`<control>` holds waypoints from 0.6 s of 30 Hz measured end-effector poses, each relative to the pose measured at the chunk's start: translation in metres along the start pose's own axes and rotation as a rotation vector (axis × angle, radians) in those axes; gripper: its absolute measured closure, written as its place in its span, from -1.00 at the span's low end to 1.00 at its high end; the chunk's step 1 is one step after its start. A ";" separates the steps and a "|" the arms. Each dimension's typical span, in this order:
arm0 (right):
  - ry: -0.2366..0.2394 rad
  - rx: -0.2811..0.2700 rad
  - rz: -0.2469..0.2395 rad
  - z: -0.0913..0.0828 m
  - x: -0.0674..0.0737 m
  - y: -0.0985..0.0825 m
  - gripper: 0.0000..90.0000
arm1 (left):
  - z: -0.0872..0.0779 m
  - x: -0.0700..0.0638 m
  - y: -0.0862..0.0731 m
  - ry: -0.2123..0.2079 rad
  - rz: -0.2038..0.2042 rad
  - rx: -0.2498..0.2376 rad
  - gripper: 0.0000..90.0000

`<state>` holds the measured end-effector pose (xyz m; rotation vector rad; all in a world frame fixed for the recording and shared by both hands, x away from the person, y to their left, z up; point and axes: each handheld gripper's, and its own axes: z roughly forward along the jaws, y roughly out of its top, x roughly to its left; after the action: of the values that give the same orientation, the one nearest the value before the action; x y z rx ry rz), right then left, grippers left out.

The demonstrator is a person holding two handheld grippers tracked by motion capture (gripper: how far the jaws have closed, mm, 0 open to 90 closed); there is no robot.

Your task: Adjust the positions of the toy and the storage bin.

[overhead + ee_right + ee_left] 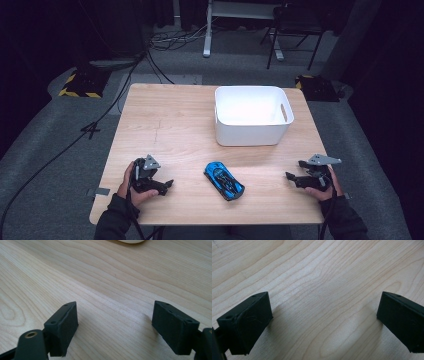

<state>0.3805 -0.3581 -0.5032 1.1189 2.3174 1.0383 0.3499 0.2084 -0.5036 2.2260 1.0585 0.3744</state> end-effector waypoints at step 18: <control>-0.048 -0.064 0.032 -0.010 -0.006 0.016 -0.52 | 0.000 -0.001 0.000 -0.008 -0.009 0.000 -0.99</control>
<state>0.3863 -0.3609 -0.4843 1.1468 2.2198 1.0778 0.3494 0.2078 -0.5042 2.2197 1.0642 0.3617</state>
